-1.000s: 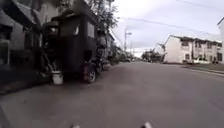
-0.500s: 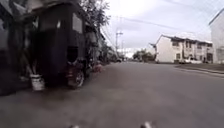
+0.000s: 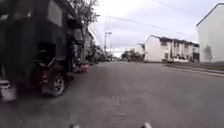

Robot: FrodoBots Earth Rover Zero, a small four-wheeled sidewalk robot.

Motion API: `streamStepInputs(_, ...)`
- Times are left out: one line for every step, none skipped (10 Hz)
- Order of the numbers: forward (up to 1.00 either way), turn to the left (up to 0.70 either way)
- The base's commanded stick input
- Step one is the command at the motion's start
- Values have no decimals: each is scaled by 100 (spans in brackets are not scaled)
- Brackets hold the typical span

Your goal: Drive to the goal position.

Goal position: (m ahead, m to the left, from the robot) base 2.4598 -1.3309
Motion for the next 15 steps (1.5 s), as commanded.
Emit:
streamStepInputs(85,0)
streamStepInputs(85,0)
streamStepInputs(85,0)
streamStepInputs(85,0)
streamStepInputs(85,0)
streamStepInputs(85,0)
streamStepInputs(85,0)
streamStepInputs(85,0)
streamStepInputs(85,0)
streamStepInputs(85,0)
streamStepInputs(85,0)
streamStepInputs(85,0)
streamStepInputs(85,0)
streamStepInputs(85,0)
streamStepInputs(85,0)
